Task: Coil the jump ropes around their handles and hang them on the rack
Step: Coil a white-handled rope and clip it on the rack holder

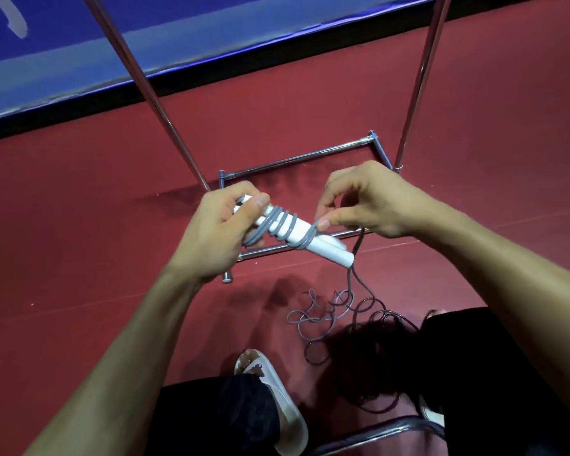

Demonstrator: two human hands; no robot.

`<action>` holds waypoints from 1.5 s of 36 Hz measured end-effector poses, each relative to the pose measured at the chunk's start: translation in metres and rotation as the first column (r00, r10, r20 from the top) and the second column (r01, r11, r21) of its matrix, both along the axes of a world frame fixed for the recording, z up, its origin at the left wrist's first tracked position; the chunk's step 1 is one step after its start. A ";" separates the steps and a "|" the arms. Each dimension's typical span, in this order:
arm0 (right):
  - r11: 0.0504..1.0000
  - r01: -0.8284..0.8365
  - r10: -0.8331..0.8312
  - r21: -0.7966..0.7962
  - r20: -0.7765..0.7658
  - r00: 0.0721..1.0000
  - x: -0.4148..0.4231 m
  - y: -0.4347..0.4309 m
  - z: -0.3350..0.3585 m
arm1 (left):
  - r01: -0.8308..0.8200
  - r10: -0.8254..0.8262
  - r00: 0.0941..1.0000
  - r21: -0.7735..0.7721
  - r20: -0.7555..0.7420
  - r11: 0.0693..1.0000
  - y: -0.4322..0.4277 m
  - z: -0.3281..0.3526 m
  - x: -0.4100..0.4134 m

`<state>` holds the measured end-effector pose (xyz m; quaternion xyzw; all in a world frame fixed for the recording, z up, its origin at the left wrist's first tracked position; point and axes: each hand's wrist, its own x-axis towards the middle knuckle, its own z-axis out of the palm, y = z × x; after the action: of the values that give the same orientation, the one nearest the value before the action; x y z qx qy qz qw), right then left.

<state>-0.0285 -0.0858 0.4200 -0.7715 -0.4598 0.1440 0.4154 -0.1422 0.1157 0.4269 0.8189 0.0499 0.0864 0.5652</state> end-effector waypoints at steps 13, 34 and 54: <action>0.960 -0.015 0.173 0.279 -0.552 0.816 -0.012 0.006 0.004 | 0.041 -0.036 0.999 -0.545 0.019 0.837 -0.010 0.001 0.001; 0.849 0.423 0.145 0.317 -0.909 0.391 -0.025 0.027 -0.009 | -0.215 0.218 0.968 -0.861 -0.124 0.461 -0.039 -0.005 0.019; 0.879 0.476 -0.284 0.026 -0.774 0.566 -0.032 0.036 -0.010 | -0.551 0.552 0.775 -0.098 0.307 0.828 -0.037 -0.015 0.036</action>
<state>-0.0604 -0.0495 0.4098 -0.6685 -0.0816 0.3007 0.6753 -0.1059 0.0786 0.4118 0.7420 0.1945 0.3808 0.5164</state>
